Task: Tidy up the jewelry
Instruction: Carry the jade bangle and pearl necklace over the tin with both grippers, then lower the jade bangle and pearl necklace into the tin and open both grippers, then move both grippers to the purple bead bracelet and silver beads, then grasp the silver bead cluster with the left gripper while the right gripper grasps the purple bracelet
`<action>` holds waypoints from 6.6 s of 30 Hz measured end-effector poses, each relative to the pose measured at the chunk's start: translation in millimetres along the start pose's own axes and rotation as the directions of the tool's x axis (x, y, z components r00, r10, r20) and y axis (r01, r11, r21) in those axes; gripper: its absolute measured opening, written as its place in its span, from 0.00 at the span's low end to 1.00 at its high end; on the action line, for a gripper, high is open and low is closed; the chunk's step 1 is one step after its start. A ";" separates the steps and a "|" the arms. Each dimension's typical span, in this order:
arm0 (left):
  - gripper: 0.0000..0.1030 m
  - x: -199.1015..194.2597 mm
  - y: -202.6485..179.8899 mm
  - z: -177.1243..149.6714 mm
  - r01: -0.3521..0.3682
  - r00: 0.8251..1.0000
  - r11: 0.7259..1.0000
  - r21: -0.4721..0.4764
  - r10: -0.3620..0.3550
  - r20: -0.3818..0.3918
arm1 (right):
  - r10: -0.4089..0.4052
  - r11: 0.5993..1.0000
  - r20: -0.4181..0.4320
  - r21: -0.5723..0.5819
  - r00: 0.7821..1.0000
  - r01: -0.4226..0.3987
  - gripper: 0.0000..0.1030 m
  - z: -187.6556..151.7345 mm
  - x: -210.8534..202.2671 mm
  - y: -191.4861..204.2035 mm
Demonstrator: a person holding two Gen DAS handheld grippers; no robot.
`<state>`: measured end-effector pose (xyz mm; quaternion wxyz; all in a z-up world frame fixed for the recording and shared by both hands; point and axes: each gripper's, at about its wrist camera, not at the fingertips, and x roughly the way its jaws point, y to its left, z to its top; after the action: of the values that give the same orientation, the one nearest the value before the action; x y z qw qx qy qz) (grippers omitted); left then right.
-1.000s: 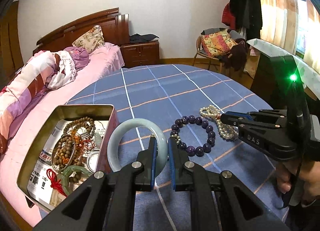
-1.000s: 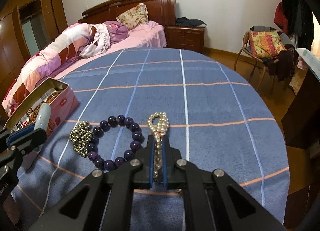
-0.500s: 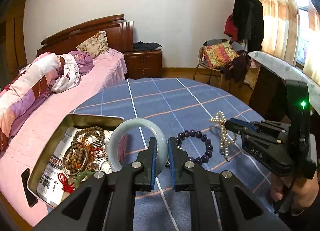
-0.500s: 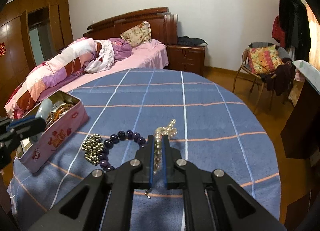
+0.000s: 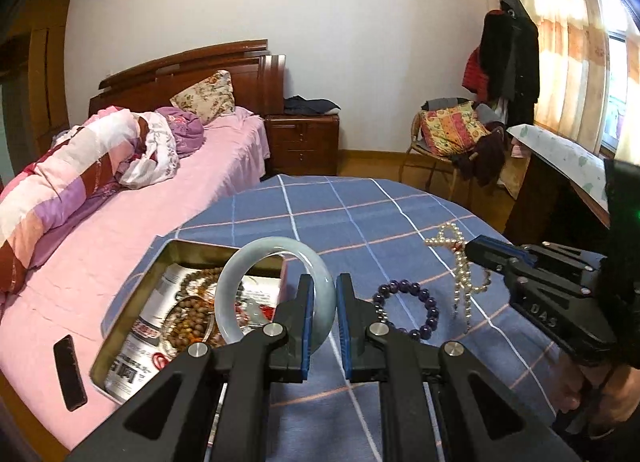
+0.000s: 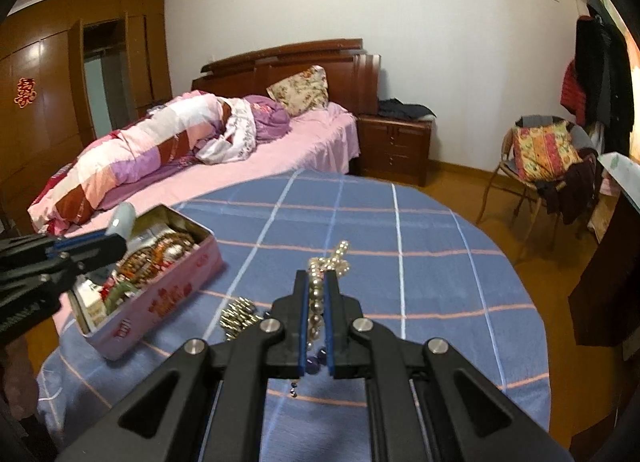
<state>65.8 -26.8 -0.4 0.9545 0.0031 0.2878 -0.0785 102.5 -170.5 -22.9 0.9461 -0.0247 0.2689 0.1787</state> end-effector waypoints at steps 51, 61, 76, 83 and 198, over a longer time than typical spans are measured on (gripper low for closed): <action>0.10 6.1 118.8 -20.2 -0.195 0.979 0.971 -0.136 0.184 -0.093 | 0.209 0.959 -0.018 -0.191 0.978 -0.209 0.09 42.5 52.5 133.9; 0.10 9.9 112.3 -19.6 -0.179 0.981 0.978 -0.108 0.169 -0.093 | 0.197 0.962 -0.049 -0.181 0.979 -0.203 0.09 38.1 69.0 134.6; 0.10 25.5 105.9 -25.7 -0.113 0.987 0.989 -0.099 0.100 -0.126 | 0.184 0.964 -0.107 -0.175 0.977 -0.200 0.09 28.7 92.3 135.7; 0.10 31.4 111.0 -30.1 -0.104 0.985 0.988 -0.119 0.085 -0.151 | 0.182 0.962 -0.120 -0.181 0.976 -0.202 0.09 28.6 99.6 138.9; 0.24 118.9 -52.6 -36.0 0.052 0.953 0.996 0.078 -0.026 -0.303 | -0.149 0.983 -0.338 0.049 0.929 0.176 0.17 -36.6 62.8 -54.2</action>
<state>135.8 -94.5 -93.7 0.8967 0.0498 0.4263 -0.1081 152.9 -206.0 -89.3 0.8987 -0.0396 0.4289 0.0824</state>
